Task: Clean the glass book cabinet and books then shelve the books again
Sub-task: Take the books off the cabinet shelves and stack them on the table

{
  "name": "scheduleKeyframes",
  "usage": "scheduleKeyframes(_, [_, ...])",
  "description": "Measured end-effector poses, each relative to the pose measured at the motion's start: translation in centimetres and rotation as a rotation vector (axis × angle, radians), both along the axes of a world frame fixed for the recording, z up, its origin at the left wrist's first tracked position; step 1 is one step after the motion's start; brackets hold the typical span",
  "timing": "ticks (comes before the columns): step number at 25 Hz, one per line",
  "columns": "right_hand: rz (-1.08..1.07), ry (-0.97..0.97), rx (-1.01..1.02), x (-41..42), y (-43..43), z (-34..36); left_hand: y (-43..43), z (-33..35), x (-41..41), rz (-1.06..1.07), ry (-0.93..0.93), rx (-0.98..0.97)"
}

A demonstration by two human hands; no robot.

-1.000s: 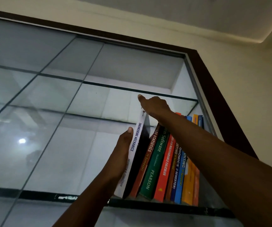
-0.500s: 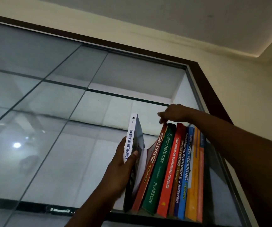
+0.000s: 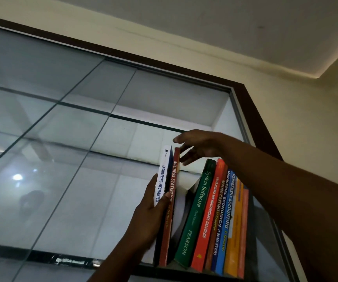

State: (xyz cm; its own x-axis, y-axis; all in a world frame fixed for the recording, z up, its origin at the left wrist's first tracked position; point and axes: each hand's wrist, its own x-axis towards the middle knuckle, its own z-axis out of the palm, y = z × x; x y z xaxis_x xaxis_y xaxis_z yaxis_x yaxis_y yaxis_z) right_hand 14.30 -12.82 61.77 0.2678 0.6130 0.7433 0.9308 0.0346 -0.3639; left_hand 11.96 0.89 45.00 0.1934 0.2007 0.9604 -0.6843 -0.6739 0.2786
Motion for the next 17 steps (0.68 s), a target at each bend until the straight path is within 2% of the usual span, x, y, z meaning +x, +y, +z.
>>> scheduleKeyframes(1, [0.091,0.086,0.059,-0.1,0.5,-0.9,0.0,0.0,-0.1,0.011,-0.008,-0.010])
scheduleKeyframes(3, [0.101,0.186,0.094,0.2,1.9,-3.0,-0.1,-0.2,-0.3,0.015,-0.024,-0.044])
scheduleKeyframes(7, [-0.128,0.152,-0.184,-0.3,2.9,-7.5,-0.4,-0.4,-1.0,0.110,-0.032,-0.104])
scheduleKeyframes(9, [-0.199,0.121,-0.247,-0.3,2.9,-8.7,-0.9,-0.9,-1.4,0.251,-0.018,-0.098])
scheduleKeyframes(11, [-0.182,0.136,-0.257,-0.6,2.6,-9.3,-1.6,-1.7,-1.9,0.403,0.064,-0.052])
scheduleKeyframes(14, [-0.141,0.173,-0.123,-0.8,2.1,-10.0,-1.6,-2.4,-3.0,0.476,0.243,-0.001])
scheduleKeyframes(17, [-0.186,0.179,0.080,-1.1,1.4,-11.2,-1.5,-3.2,-4.2,0.453,0.225,-0.025])
